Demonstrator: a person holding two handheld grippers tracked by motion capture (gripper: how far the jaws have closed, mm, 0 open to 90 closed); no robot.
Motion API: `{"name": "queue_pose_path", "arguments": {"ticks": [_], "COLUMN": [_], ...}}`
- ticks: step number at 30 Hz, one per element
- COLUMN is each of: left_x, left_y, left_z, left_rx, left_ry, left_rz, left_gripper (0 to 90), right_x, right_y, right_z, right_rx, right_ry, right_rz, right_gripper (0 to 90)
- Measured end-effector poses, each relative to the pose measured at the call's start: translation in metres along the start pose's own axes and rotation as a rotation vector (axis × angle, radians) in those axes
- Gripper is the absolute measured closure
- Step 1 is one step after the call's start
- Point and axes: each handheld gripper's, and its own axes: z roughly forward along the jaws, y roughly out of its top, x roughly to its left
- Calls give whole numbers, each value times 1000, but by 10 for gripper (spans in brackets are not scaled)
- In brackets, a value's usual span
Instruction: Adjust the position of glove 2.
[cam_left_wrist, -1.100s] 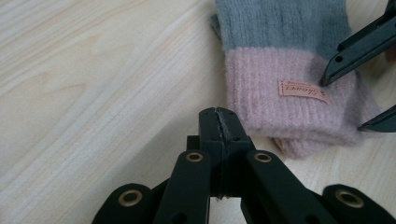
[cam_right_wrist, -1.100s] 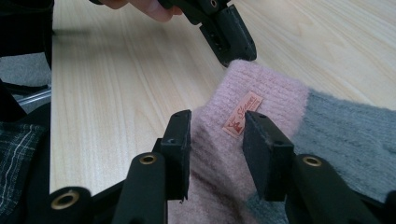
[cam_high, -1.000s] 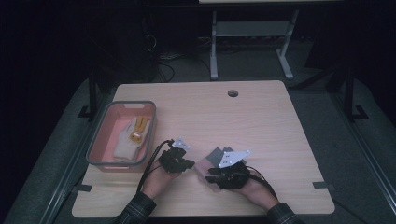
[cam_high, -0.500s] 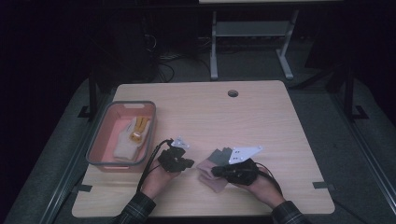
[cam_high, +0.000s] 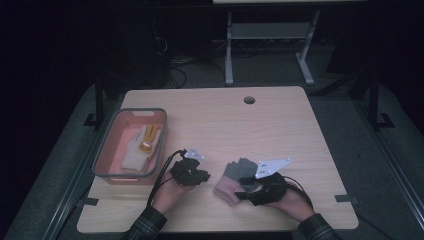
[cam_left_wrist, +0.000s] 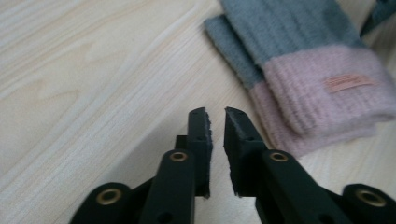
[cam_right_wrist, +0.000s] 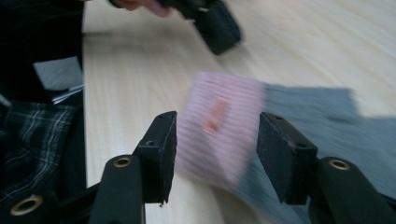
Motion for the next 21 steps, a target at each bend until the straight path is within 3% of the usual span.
{"name": "queue_pose_path", "arguments": {"ticks": [3, 6, 11, 15, 21], "left_x": [-4, -9, -21, -36, -55], "left_y": [4, 9, 21, 31, 40], "left_z": [-4, -4, 5, 15, 35], "left_rx": [-28, -36, -42, -34, -4], "left_ry": [-23, -30, -46, -46, -28], "left_rz": [0, 13, 41, 64, 99], "left_gripper": [708, 530, 311, 194, 144], "right_x": [-9, -20, -35, -46, -57], "right_y": [-9, -21, -43, -56, -65], "right_z": [-13, -25, -44, -56, -58], "right_rx": [1, 17, 50, 60, 76], "right_ry": [-78, -159, -296, -358, -415], "right_rz": [30, 75, 126, 159, 198], "right_gripper": [425, 351, 241, 197, 182]}}
